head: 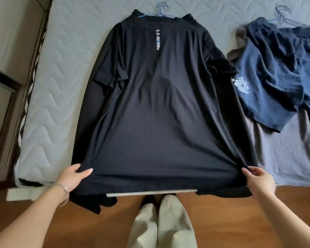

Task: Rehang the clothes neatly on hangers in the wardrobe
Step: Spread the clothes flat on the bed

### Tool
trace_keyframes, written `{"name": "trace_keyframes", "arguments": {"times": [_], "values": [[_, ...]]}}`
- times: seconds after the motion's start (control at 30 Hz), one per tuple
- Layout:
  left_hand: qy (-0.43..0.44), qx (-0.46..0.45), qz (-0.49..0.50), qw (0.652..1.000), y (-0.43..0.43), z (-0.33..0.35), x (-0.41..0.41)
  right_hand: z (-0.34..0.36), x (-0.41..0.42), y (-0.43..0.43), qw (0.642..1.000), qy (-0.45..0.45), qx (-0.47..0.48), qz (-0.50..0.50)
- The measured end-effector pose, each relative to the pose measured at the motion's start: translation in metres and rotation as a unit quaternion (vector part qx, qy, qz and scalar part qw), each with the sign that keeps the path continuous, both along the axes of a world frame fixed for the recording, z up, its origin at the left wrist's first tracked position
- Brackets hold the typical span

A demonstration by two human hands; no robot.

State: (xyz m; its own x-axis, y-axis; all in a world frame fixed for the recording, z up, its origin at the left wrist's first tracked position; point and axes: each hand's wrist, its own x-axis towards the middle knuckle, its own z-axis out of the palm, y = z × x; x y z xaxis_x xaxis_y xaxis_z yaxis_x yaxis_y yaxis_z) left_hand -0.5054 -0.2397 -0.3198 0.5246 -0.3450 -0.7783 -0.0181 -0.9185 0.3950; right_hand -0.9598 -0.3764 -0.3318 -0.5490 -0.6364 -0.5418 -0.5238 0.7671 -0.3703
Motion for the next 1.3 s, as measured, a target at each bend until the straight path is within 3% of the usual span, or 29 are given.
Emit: {"name": "trace_keyframes", "arguments": {"times": [0.1, 0.2, 0.3, 0.37, 0.47, 0.6, 0.7, 0.83, 1.0, 1.07, 1.17, 1.3], "values": [[-0.103, 0.063, -0.061, 0.991, 0.019, -0.017, 0.003, 0.004, 0.011, 0.008, 0.996, 0.066, -0.038, -0.054], [-0.162, 0.105, -0.088, 0.977, 0.042, -0.027, 0.008, -0.004, 0.040, 0.035, 0.996, 0.071, 0.001, -0.053], [-0.186, 0.092, -0.079, 0.975, 0.059, -0.038, 0.017, -0.024, 0.092, 0.081, 0.985, 0.016, 0.103, 0.134], [-0.179, 0.063, -0.053, 0.980, 0.063, -0.045, 0.021, -0.035, 0.138, 0.116, 0.937, -0.055, 0.182, 0.293], [-0.153, 0.042, -0.063, 0.985, 0.064, -0.056, 0.021, -0.045, 0.212, 0.154, 0.886, -0.178, 0.193, 0.382], [-0.180, 0.017, -0.125, 0.976, 0.076, -0.068, 0.001, -0.056, 0.299, 0.178, 0.857, -0.258, 0.174, 0.411], [-0.189, -0.050, -0.129, 0.972, 0.097, -0.079, -0.025, -0.069, 0.331, 0.190, 0.861, -0.268, 0.192, 0.388], [-0.213, -0.091, -0.119, 0.966, 0.108, -0.088, -0.034, -0.073, 0.326, 0.193, 0.885, -0.253, 0.175, 0.348], [-0.309, -0.112, -0.210, 0.921, 0.102, -0.086, -0.019, -0.065, 0.316, 0.186, 0.876, -0.255, 0.170, 0.372], [-0.260, -0.114, -0.162, 0.945, 0.101, -0.080, -0.016, -0.058, 0.316, 0.184, 0.883, -0.254, 0.164, 0.358], [-0.175, -0.116, 0.017, 0.978, 0.101, -0.058, -0.009, -0.053, 0.310, 0.184, 0.899, -0.256, 0.168, 0.313], [-0.109, -0.176, 0.162, 0.965, 0.100, -0.037, 0.010, -0.053, 0.295, 0.190, 0.916, -0.249, 0.170, 0.266]]}}
